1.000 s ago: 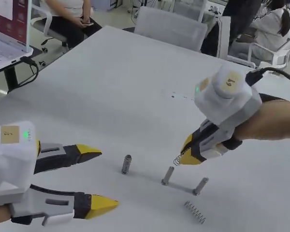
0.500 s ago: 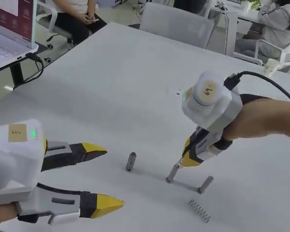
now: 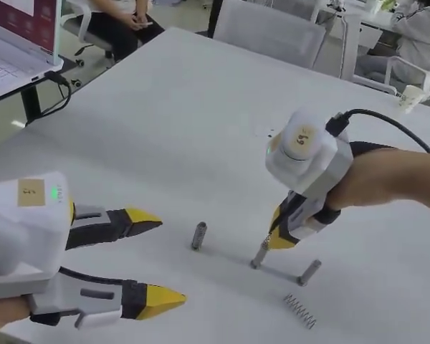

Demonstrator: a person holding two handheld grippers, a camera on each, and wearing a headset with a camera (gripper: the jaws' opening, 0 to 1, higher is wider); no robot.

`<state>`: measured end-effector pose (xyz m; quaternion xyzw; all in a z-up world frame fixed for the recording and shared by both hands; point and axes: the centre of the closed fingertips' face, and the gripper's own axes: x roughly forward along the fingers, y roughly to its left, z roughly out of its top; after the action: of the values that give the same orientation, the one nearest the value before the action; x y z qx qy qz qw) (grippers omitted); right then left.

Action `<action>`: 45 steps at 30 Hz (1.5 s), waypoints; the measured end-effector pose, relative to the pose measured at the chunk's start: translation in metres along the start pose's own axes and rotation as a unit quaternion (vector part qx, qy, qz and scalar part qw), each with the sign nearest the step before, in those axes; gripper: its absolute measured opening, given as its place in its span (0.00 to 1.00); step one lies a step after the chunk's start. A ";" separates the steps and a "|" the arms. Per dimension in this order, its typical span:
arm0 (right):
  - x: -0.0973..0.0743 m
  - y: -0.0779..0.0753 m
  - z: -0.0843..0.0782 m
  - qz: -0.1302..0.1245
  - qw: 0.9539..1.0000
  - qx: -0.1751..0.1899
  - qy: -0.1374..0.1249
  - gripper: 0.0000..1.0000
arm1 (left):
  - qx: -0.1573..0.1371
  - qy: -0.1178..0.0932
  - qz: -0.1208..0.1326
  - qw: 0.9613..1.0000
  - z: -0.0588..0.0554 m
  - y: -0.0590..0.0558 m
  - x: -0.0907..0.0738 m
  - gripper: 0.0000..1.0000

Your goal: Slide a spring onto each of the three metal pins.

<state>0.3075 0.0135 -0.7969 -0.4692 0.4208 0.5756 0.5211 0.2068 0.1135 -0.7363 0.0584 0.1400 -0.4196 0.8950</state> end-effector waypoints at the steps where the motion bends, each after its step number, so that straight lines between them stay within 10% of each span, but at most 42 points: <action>1: 0.002 0.000 0.000 0.000 1.000 -0.001 0.002 0.08 | 0.000 0.000 0.000 1.000 0.000 0.000 0.000 0.54; 21: 0.040 0.004 -0.005 -0.013 1.000 0.006 0.019 0.08 | 0.006 0.003 -0.002 1.000 0.004 -0.001 -0.001 0.52; 45: 0.047 0.001 -0.001 -0.011 1.000 0.010 0.005 0.09 | 0.007 0.004 -0.004 1.000 0.001 -0.001 -0.002 0.51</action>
<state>0.3058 0.0219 -0.8430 -0.4715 0.4236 0.5633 0.5300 0.2052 0.1147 -0.7345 0.0658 0.1408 -0.4235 0.8925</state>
